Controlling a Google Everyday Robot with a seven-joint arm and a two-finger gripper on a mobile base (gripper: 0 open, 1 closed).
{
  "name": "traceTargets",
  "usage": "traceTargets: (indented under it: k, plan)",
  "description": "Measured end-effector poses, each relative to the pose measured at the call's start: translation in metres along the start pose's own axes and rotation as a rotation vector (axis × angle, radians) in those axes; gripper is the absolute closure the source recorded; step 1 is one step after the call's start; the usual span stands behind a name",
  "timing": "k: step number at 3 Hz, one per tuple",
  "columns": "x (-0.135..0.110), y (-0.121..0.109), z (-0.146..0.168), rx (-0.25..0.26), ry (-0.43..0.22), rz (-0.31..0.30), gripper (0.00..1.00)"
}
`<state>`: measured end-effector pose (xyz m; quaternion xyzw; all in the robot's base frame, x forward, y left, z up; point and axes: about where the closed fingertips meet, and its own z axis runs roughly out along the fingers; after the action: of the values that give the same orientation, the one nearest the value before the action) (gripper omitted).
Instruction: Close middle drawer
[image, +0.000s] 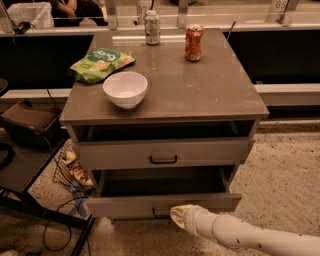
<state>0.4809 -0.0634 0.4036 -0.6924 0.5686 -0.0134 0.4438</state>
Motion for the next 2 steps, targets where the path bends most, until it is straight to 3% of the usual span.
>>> traceTargets:
  k: [1, 2]
  plan:
    - [0.0120, -0.0078, 0.0130, 0.018, -0.049, 0.014, 1.00]
    - [0.0120, -0.0078, 0.0130, 0.018, -0.049, 0.014, 1.00]
